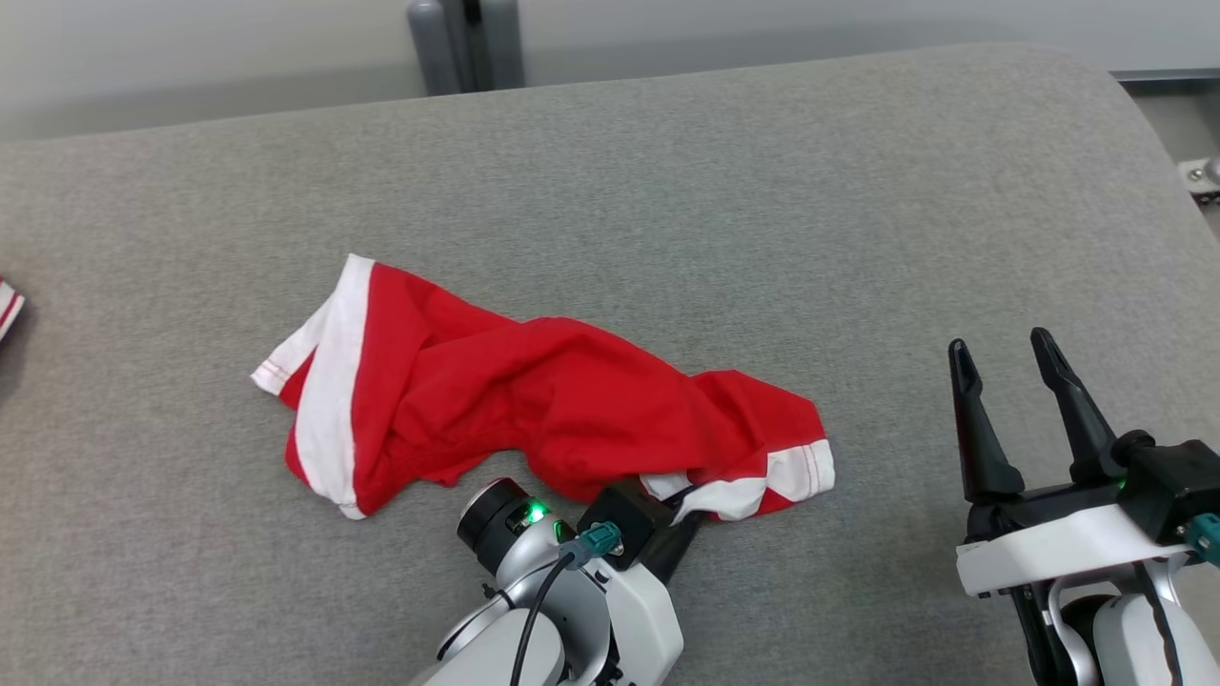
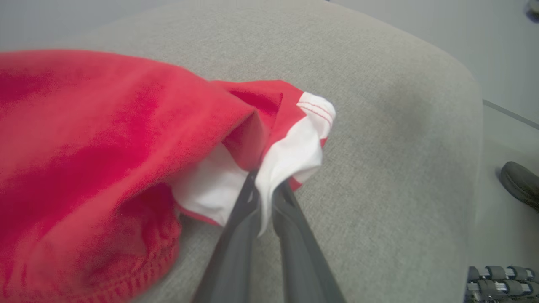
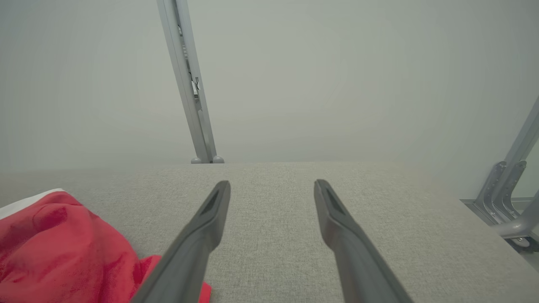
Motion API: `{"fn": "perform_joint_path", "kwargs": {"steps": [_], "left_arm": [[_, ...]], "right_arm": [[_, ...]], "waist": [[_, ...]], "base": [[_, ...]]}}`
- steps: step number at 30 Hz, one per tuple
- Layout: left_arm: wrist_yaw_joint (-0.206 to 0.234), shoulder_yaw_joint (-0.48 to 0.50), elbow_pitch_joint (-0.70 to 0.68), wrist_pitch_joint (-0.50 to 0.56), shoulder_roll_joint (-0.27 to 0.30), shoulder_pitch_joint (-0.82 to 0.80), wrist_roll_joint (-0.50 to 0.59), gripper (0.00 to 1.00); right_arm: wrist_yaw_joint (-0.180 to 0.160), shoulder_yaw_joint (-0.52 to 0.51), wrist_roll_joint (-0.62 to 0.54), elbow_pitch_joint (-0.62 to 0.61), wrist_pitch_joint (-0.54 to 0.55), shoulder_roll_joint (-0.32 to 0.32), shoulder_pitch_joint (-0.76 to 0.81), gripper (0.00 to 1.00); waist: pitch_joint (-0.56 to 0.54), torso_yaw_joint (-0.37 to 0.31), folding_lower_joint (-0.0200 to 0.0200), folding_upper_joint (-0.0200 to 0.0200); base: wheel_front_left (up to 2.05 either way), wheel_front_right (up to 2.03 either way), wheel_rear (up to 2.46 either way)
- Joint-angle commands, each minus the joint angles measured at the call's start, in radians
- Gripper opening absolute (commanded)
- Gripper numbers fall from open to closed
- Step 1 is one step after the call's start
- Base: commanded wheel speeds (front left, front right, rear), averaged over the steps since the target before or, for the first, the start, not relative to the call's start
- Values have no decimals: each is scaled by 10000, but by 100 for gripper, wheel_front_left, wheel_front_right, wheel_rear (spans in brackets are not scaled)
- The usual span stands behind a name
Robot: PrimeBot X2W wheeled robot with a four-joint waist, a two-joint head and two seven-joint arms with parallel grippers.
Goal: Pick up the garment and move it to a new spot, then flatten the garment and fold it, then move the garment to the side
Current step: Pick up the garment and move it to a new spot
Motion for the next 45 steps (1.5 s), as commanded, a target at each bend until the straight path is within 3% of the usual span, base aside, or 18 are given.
{"fn": "perform_joint_path", "kwargs": {"steps": [1, 7, 16, 25, 30, 38, 45], "left_arm": [[-60, -44, 99, 11, 51, 20, -57, 100], [-27, 281, 267, -252, 90, 358, -713, 100], [872, 1646, -625, -766, 894, 1099, -1536, 100], [2087, 3588, -2045, -2299, 1555, 1469, -2003, 100], [2440, 4436, -2754, -2869, 1805, 1547, -2013, 100], [2968, 4470, -3610, -2716, 2662, 2321, -1096, 100], [3373, 4658, -4321, -2243, 3005, 3099, -1193, 100]], "right_arm": [[16, -64, -4, -16, -77, -37, -102, 100], [16, -123, -78, 121, -95, -39, -27, 100], [16, -227, -138, 164, 3, -38, 242, 100], [16, -321, -203, -10, 178, -38, 434, 100], [16, -286, -210, -71, 245, -36, 509, 100], [16, -278, -300, -104, 320, -39, 723, 100], [16, -300, -143, -72, 297, -39, 1163, 100]], "waist": [[-31, 182, 0, 0], [-404, 660, 0, 0], [-1064, 1257, 0, 0], [-1554, 1655, 0, 0], [-1735, 1711, 0, 0], [-1858, 1586, 0, 0], [-2115, 1515, 0, 0]], "base": [[0, 0, 0], [0, 0, 0], [0, 0, 0], [0, 0, 0], [0, 0, 0], [0, 0, 0], [0, 0, 0]]}}
